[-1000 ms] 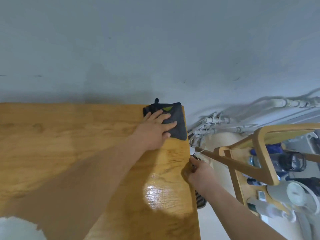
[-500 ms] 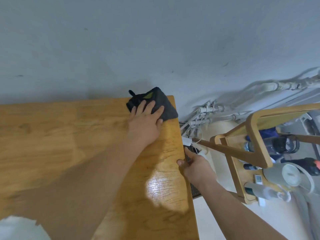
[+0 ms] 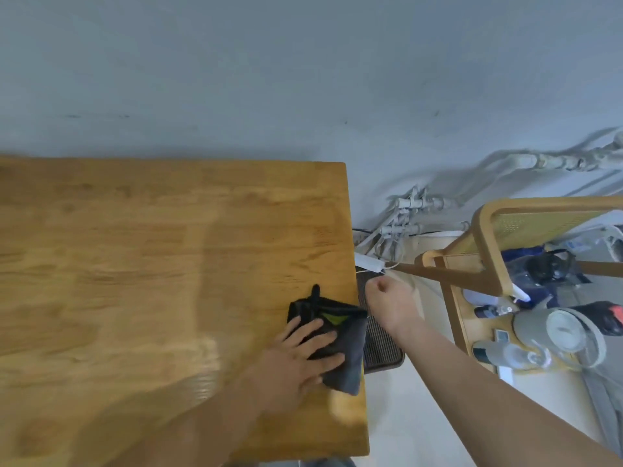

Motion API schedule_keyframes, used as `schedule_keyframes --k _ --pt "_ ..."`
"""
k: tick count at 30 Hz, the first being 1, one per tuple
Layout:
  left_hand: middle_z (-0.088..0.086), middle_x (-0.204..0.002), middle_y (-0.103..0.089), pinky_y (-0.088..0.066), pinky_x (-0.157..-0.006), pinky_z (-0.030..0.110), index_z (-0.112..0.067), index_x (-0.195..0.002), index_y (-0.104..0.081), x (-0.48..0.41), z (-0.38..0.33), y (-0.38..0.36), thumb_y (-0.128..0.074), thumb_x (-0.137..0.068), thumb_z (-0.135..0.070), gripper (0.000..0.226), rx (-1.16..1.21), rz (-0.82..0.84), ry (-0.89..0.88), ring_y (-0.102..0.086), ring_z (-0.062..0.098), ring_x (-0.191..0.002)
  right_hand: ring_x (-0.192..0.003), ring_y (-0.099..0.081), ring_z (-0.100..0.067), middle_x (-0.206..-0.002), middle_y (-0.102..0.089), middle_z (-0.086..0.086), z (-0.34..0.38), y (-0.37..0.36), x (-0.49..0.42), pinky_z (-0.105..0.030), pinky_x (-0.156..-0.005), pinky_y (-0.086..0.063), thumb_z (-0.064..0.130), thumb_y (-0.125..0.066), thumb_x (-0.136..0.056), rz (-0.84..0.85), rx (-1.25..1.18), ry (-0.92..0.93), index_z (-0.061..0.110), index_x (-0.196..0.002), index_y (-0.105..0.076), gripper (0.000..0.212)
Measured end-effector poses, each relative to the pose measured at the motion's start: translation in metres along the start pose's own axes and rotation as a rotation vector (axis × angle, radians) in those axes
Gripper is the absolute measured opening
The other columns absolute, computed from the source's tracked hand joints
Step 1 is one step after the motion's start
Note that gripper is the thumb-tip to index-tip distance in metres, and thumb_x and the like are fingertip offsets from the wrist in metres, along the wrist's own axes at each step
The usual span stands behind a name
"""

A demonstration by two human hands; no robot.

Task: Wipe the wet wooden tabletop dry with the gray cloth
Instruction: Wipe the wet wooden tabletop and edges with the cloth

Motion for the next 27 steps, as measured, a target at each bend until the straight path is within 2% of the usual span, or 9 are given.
schedule_keyframes --k 3,6,9,12,14,16,18,23,27 --pt "-0.016 -0.165 -0.029 -0.017 -0.126 0.047 -0.054 -0.153 -0.032 0.057 0.048 0.006 -0.039 -0.106 -0.050 0.047 -0.032 -0.007 0.060 -0.012 0.016 -0.157 -0.086 -0.067 -0.019 -0.116 -0.069 -0.003 0.009 -0.010 0.017 -0.029 -0.061 -0.049 0.024 -0.050 -0.096 0.121 0.154 0.125 0.019 -0.121 -0.066 0.030" --pt "-0.013 -0.168 -0.018 -0.020 -0.126 0.042 -0.050 -0.156 -0.025 0.096 0.089 0.028 -0.033 -0.107 -0.051 0.050 0.112 -0.079 0.579 -0.006 0.018 -0.157 -0.099 -0.066 -0.023 -0.143 -0.052 -0.004 0.028 -0.027 0.035 -0.034 -0.071 -0.056 0.026 -0.053 -0.097 0.166 0.274 0.204 0.019 -0.147 -0.049 0.051" --pt "-0.005 -0.171 -0.013 -0.019 -0.126 0.045 -0.045 -0.160 -0.021 0.096 0.098 0.033 -0.029 -0.106 -0.054 0.055 0.299 -0.167 1.038 -0.004 0.027 -0.156 -0.081 -0.062 -0.018 -0.143 -0.048 -0.005 0.042 -0.050 0.043 -0.028 -0.056 -0.047 0.025 -0.055 -0.097 0.198 0.314 0.251 0.020 -0.149 -0.047 0.053" --pt "-0.004 -0.170 -0.018 -0.012 -0.127 0.052 -0.045 -0.160 -0.020 0.086 0.074 0.014 -0.024 -0.106 -0.055 0.055 0.251 -0.180 0.909 -0.006 0.031 -0.156 -0.107 -0.060 -0.020 -0.149 -0.042 -0.002 0.060 -0.074 0.039 -0.029 -0.078 -0.054 0.022 -0.060 -0.094 0.194 0.404 0.314 0.021 -0.150 -0.045 0.058" --pt "-0.007 -0.165 -0.033 -0.017 -0.126 0.054 -0.048 -0.154 -0.033 0.095 0.064 0.003 -0.033 -0.104 -0.053 0.050 0.152 -0.197 0.546 -0.020 0.029 -0.154 -0.133 -0.045 -0.023 -0.152 -0.037 -0.001 0.077 -0.089 0.030 -0.036 -0.102 -0.049 0.021 -0.065 -0.088 0.163 0.486 0.327 0.024 -0.148 -0.046 0.063" --pt "-0.013 -0.157 -0.044 -0.029 -0.122 0.050 -0.051 -0.146 -0.045 0.111 0.096 0.004 -0.045 -0.101 -0.053 0.046 0.005 -0.158 0.172 -0.035 0.022 -0.150 -0.143 -0.031 -0.025 -0.154 -0.031 -0.004 0.096 -0.103 0.018 -0.038 -0.109 -0.044 0.021 -0.070 -0.082 0.166 0.525 0.316 0.025 -0.147 -0.046 0.070" --pt "-0.017 -0.158 -0.042 -0.026 -0.122 0.044 -0.053 -0.145 -0.045 0.115 0.150 0.010 -0.047 -0.101 -0.053 0.045 -0.071 -0.100 0.040 -0.032 0.016 -0.151 -0.147 -0.021 -0.027 -0.158 -0.024 -0.005 0.117 -0.113 0.005 -0.038 -0.113 -0.039 0.024 -0.072 -0.079 0.195 0.514 0.268 0.024 -0.149 -0.043 0.075" --pt "-0.016 -0.169 -0.015 -0.006 -0.128 0.043 -0.051 -0.156 -0.027 0.083 0.263 0.060 -0.032 -0.108 -0.049 0.048 0.149 -0.221 0.494 0.003 0.013 -0.157 -0.149 -0.008 -0.032 -0.161 -0.009 -0.006 0.157 -0.136 -0.026 -0.049 -0.110 -0.041 0.044 -0.078 -0.073 0.078 0.679 0.221 0.036 -0.150 -0.026 0.094" --pt "-0.006 -0.170 -0.012 0.000 -0.126 0.055 -0.045 -0.159 -0.024 0.027 0.264 0.080 -0.033 -0.108 -0.042 0.051 0.221 -0.269 0.692 0.005 0.027 -0.157 -0.155 0.011 -0.036 -0.168 0.018 0.000 0.164 -0.148 -0.036 -0.054 -0.109 -0.043 0.036 -0.091 -0.070 0.136 0.767 0.043 0.042 -0.157 -0.002 0.124"
Point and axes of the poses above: each hand's wrist, its own x-axis away from the middle knuckle, its own y-axis out of the back of the hand, z = x × y, the point moved 1 cm from there along -x, towards the middle knuckle
